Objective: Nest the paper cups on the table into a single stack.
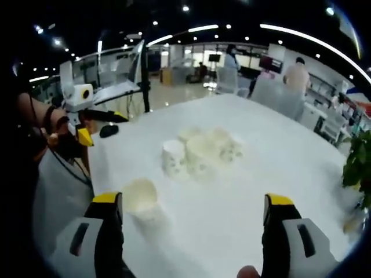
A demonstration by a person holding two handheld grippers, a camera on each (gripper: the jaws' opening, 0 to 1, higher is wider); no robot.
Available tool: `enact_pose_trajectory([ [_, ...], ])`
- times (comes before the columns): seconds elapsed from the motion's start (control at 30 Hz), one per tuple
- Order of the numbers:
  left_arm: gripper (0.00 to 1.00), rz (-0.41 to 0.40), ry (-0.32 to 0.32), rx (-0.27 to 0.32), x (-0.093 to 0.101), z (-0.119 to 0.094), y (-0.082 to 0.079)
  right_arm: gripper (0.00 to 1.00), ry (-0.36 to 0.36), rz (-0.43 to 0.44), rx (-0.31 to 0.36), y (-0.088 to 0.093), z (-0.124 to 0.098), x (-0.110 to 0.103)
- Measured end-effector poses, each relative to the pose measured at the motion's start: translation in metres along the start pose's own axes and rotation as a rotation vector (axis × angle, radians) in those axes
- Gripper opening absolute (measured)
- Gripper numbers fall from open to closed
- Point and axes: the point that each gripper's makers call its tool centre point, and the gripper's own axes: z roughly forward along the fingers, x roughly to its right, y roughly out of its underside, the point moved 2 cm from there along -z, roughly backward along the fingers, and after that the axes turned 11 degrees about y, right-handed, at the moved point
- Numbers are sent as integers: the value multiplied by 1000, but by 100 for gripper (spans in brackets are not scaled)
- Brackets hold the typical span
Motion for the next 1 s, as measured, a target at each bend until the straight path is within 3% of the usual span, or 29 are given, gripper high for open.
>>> enact_pose_trajectory([
  [0.1, 96, 3, -3, 7, -1, 1, -3, 100, -5, 2, 61, -4, -5, 2],
  [0.37, 96, 27, 3, -25, -2, 12, -7, 100, 32, 30, 43, 15, -7, 20],
  [0.6, 94, 20, -31, -53, -10, 20, -7, 98, 60, 52, 37, 27, -6, 30],
  [0.77, 94, 48, -52, -66, -14, 27, -5, 98, 70, 83, 40, 31, -5, 31],
  [1.0, 92, 21, -68, -60, -18, 40, -1, 98, 73, 96, 41, 35, -8, 28],
])
